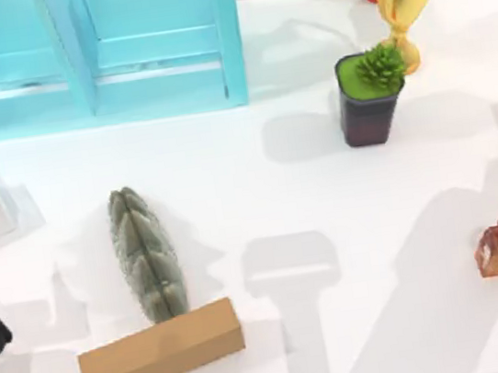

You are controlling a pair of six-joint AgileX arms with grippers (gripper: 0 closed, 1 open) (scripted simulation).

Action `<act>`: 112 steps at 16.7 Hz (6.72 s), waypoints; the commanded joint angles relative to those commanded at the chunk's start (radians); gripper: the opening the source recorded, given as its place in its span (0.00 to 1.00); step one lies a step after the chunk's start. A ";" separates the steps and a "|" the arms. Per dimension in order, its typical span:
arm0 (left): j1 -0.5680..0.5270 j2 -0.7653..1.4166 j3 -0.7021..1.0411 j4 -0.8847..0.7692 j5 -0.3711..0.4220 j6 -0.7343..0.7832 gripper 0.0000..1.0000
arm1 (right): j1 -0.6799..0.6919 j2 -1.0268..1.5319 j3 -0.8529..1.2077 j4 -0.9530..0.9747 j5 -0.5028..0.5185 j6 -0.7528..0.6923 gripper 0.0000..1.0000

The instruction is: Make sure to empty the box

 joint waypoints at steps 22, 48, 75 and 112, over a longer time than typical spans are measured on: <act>0.000 0.000 0.000 0.000 0.000 0.000 1.00 | 0.000 0.024 -0.151 0.172 0.000 0.001 0.02; 0.000 0.000 0.000 0.000 0.000 0.000 1.00 | -0.004 0.000 0.334 -0.336 -0.001 -0.003 0.00; 0.000 0.000 0.000 0.000 0.000 0.000 1.00 | 1.068 -0.417 -0.548 0.139 0.081 1.061 0.00; 0.000 0.000 0.000 0.000 0.000 0.000 1.00 | 1.074 -0.347 -0.659 0.320 0.082 1.069 1.00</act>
